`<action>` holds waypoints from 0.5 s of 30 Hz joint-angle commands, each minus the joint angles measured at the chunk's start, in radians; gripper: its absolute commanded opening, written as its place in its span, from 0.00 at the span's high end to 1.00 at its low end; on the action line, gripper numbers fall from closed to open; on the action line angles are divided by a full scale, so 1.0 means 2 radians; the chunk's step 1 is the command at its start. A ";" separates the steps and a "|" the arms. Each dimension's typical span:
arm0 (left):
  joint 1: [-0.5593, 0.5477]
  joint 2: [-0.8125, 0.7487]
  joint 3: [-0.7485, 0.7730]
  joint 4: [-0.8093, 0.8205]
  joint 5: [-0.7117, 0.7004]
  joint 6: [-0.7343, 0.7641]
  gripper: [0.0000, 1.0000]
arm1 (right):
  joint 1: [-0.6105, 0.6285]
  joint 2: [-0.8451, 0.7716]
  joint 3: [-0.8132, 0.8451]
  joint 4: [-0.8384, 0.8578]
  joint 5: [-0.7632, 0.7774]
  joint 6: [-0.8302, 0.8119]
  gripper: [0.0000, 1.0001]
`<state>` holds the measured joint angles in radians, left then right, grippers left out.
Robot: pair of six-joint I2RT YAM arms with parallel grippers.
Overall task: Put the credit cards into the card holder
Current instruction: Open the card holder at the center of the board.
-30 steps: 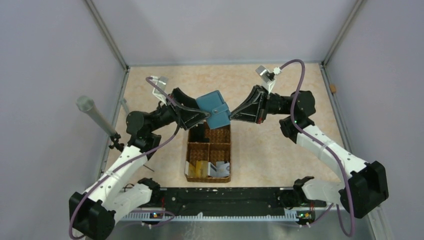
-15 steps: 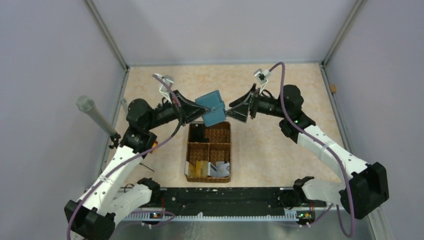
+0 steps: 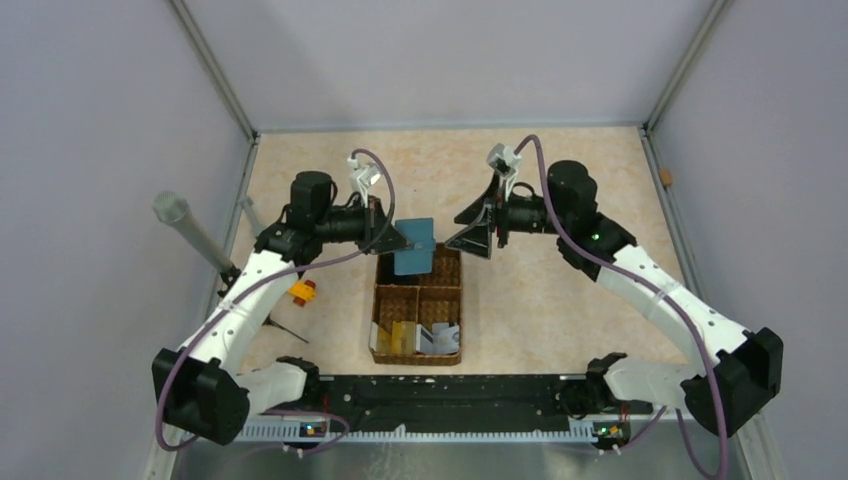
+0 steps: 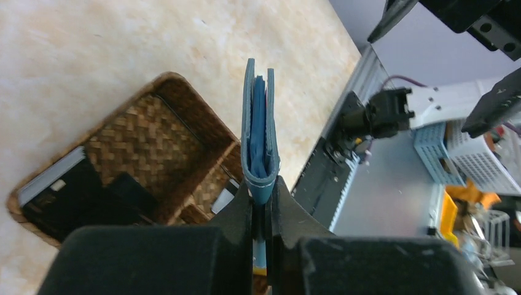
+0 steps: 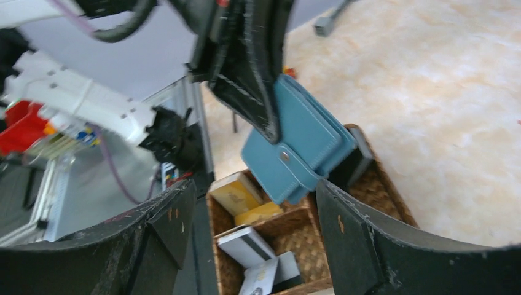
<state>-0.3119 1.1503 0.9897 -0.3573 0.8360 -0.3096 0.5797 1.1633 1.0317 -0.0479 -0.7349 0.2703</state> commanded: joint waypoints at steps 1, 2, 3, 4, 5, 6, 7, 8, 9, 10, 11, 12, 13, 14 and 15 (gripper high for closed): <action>0.000 0.007 0.011 -0.007 0.098 0.019 1.00 | 0.020 0.011 0.044 -0.013 -0.098 -0.031 0.28; 0.001 0.012 0.010 -0.002 0.116 0.012 1.00 | 0.024 0.016 0.049 -0.020 -0.109 -0.036 0.29; 0.000 0.018 0.009 0.001 0.134 0.004 1.00 | 0.026 0.021 0.054 -0.027 -0.117 -0.042 0.29; 0.000 0.023 0.010 0.004 0.146 -0.004 1.00 | 0.027 0.027 0.058 -0.041 -0.120 -0.048 0.31; 0.000 0.026 0.009 0.008 0.154 -0.010 1.00 | 0.029 0.033 0.063 -0.052 -0.122 -0.055 0.33; 0.000 0.028 0.007 0.015 0.156 -0.017 1.00 | 0.032 0.041 0.068 -0.063 -0.124 -0.062 0.34; -0.001 0.027 0.004 0.018 0.155 -0.018 1.00 | 0.036 0.047 0.070 -0.070 -0.126 -0.067 0.35; -0.001 0.026 0.003 0.018 0.155 -0.017 1.00 | 0.039 0.053 0.071 -0.075 -0.128 -0.070 0.37; -0.001 0.024 0.001 0.018 0.155 -0.017 1.00 | 0.043 0.060 0.072 -0.078 -0.130 -0.073 0.39; -0.001 0.022 0.000 0.018 0.158 -0.016 1.00 | 0.047 0.067 0.074 -0.082 -0.130 -0.077 0.41; -0.002 0.019 -0.002 0.018 0.161 -0.014 1.00 | 0.049 0.073 0.076 -0.085 -0.127 -0.081 0.43; -0.003 0.018 -0.002 0.019 0.163 -0.012 1.00 | 0.050 0.077 0.076 -0.087 -0.126 -0.084 0.44; -0.004 0.015 -0.004 0.019 0.166 -0.010 1.00 | 0.050 0.081 0.077 -0.088 -0.124 -0.087 0.45; -0.005 0.012 -0.004 0.019 0.170 -0.009 1.00 | 0.051 0.085 0.078 -0.089 -0.123 -0.090 0.45; -0.007 0.012 -0.005 0.019 0.175 -0.009 1.00 | 0.051 0.088 0.080 -0.093 -0.124 -0.097 0.45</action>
<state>-0.3149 1.2106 0.9871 -0.3668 1.1103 -0.3374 0.6678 1.3205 1.1339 -0.2092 -0.9562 0.1459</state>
